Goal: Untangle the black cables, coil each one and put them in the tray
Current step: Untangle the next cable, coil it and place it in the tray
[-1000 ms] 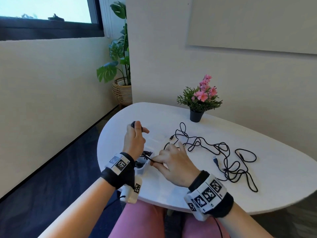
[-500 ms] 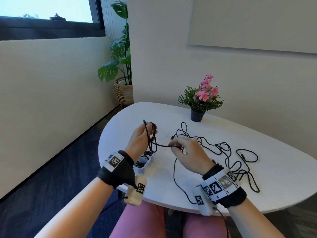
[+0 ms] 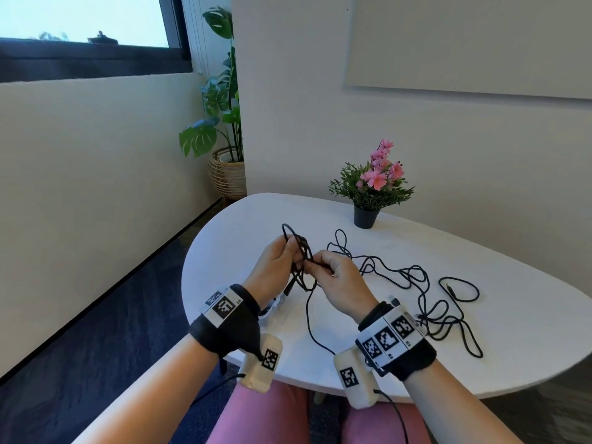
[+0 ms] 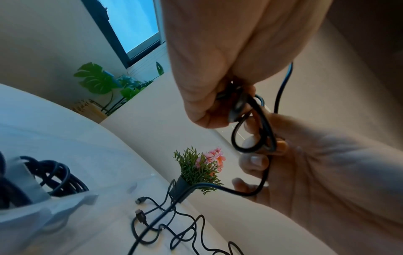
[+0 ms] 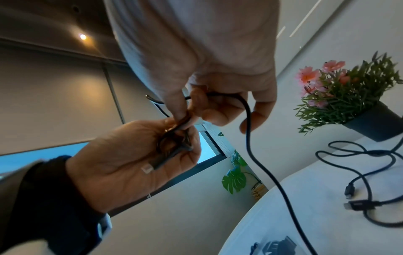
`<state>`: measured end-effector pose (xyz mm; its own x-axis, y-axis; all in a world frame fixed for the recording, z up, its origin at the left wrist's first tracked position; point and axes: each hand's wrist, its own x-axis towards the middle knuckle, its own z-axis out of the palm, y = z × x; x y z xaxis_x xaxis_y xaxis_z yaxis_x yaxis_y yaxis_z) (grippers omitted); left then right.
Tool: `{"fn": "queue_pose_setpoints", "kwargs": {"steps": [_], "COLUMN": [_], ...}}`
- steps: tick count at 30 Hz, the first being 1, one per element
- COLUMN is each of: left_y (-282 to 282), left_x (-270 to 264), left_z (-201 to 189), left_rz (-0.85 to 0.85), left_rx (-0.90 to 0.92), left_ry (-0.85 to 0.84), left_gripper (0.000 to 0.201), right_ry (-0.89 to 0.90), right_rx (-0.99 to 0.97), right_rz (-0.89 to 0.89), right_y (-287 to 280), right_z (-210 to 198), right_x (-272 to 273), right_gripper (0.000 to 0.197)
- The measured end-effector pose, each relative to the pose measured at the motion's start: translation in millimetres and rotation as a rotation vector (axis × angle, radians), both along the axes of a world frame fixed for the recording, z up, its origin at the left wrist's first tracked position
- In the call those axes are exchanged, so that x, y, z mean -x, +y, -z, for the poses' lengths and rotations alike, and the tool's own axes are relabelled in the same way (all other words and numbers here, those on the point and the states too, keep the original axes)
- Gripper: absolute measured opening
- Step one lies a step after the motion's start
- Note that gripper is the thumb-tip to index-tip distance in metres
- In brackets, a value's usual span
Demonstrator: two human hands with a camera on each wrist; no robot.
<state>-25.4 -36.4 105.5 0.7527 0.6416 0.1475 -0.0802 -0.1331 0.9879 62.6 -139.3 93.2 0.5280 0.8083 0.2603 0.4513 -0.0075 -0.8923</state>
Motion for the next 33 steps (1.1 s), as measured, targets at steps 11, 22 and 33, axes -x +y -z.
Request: {"fn": "queue_pose_setpoints", "kwargs": {"steps": [11, 22, 33], "left_y": [11, 100, 44], "left_x": [20, 58, 22], "left_z": [-10, -4, -25], "left_rz": [0.162, -0.413, -0.171], "left_rx": [0.100, 0.328, 0.167], "left_ry": [0.077, -0.079, -0.016], "left_gripper": [0.018, 0.013, 0.017], "right_ry": [0.405, 0.448, -0.342], "right_rx": [-0.053, -0.140, 0.269], "right_rz": [0.177, 0.619, 0.393], "right_y": [-15, -68, -23], "right_z": [-10, -18, -3], "right_x": [-32, -115, -70], "right_gripper": [0.032, 0.005, 0.059]}}
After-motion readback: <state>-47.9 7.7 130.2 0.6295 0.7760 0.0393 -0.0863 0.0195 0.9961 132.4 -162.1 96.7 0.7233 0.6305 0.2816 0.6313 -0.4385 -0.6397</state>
